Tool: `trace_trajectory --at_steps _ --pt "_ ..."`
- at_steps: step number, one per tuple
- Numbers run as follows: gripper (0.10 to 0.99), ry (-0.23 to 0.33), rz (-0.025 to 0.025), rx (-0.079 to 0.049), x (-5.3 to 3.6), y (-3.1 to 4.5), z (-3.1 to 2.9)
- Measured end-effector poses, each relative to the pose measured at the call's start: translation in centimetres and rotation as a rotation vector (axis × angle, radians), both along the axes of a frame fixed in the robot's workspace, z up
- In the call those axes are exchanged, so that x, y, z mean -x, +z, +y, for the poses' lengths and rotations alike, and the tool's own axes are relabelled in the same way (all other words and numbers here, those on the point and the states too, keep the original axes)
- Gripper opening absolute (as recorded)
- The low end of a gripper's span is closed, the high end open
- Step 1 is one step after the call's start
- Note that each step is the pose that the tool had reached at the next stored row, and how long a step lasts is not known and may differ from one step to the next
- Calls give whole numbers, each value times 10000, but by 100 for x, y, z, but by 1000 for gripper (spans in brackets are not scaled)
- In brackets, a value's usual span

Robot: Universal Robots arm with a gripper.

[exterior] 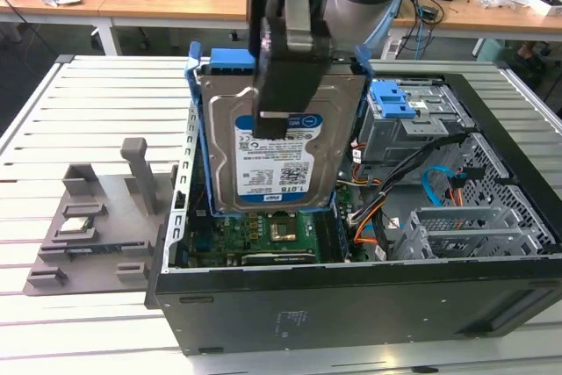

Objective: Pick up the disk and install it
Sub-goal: 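Pick up the disk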

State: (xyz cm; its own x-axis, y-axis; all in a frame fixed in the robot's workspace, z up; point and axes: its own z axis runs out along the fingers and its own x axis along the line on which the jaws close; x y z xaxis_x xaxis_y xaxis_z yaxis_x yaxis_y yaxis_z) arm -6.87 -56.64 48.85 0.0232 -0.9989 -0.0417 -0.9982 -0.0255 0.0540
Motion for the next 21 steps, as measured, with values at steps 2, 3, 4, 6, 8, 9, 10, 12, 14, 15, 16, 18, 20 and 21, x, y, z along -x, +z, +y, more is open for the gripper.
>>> trace_trajectory --at_steps 2,3,4,6,8,9,10,12,14,15,16,18,20,21 --pt "357 2 0 0 -119 -1 -1" --pt "357 0 0 0 -154 -1 0" --pt "357 0 1 -1 -189 -1 -1" --pt "357 1 3 1 -312 -1 -1" --pt "357 -1 5 0 -394 -2 -1" --pt "357 0 6 0 -446 -3 -1" --pt "357 1 7 0 -498 -3 -1" --pt "357 1 10 0 -605 -4 -1" --pt "357 2 12 -1 -660 -4 -1" --pt "357 -1 13 -1 -710 -5 0" --pt "357 -1 14 -1 -741 -5 0" --pt "357 1 18 0 -844 -5 0" --pt "357 0 23 0 -973 -6 -1" --pt "357 1 25 0 -1011 -6 -1"
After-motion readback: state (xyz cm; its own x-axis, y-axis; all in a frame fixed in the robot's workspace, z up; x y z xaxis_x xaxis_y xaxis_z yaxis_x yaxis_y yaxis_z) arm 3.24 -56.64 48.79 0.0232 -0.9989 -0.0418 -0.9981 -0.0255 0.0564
